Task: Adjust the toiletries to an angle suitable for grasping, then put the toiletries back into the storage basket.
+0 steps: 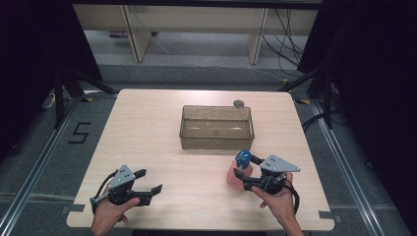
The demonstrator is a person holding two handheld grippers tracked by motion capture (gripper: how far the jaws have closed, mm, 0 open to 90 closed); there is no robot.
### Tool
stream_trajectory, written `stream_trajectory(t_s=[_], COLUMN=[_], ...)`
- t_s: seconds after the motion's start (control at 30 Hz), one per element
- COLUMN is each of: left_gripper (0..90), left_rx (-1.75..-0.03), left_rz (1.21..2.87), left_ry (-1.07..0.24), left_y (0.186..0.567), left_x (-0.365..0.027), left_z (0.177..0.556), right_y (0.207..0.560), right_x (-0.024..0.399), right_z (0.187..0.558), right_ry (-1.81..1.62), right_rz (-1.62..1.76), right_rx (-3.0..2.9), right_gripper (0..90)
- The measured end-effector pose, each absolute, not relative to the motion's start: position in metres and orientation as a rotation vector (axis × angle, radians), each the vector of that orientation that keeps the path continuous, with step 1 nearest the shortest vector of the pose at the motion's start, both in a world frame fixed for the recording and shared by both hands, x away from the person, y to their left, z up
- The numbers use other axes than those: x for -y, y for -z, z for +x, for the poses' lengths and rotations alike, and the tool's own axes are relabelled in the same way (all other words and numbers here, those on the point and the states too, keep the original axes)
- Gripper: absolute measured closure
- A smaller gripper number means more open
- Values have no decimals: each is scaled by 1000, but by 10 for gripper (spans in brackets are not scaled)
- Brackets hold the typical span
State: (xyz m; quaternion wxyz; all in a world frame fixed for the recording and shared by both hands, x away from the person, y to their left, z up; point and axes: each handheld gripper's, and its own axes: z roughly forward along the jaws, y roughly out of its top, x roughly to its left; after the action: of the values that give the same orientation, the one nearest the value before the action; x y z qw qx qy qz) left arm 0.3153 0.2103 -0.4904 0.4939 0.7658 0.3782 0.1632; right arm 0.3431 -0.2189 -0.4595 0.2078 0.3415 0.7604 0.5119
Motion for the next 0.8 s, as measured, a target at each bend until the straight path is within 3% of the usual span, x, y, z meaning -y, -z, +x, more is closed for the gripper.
stream_trajectory(t_s=[0.8], left_gripper=[158], left_rx=[-914], left_rz=[1850], left_ry=[-399], left_y=[490], left_x=[-210], left_z=[315], right_y=[461], right_x=[211], right_z=[350], right_ry=[-1457], right_rz=[940], right_rx=[-2099], right_gripper=[405])
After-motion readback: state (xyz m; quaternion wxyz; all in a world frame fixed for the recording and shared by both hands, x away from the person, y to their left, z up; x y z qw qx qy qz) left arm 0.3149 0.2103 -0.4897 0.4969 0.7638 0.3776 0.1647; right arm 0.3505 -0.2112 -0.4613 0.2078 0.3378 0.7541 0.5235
